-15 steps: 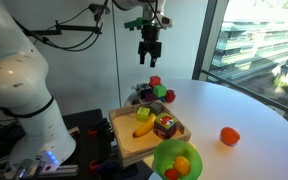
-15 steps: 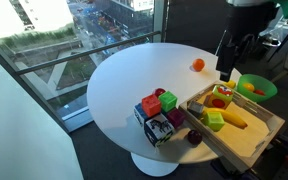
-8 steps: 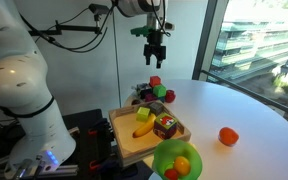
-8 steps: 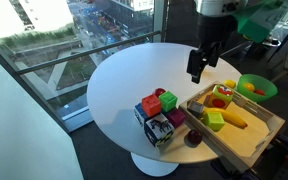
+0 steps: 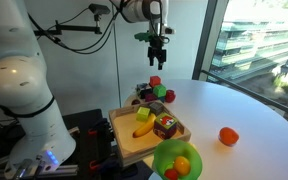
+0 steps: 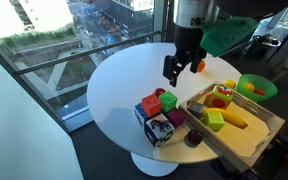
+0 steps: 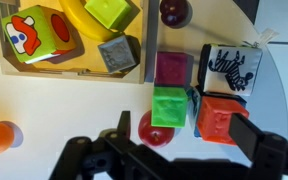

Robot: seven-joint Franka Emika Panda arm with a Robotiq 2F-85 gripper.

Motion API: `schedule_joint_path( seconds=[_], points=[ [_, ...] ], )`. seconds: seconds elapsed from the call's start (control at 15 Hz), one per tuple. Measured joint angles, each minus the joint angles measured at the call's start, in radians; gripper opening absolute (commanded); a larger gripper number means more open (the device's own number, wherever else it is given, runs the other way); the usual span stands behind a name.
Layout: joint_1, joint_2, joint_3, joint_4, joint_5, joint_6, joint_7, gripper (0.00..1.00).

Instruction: Put the orange toy block in the box

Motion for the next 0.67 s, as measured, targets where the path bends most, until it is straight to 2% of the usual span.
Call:
schedule_joint_path(
  seconds=[0.4,0.67],
  points=[
    [0.043,0.095,0.001,0.023,-0.013,0.107,0.11,1.0],
    [0.049,0.154,-0.001,0.042,-0.009,0.164,0.12,1.0]
  ],
)
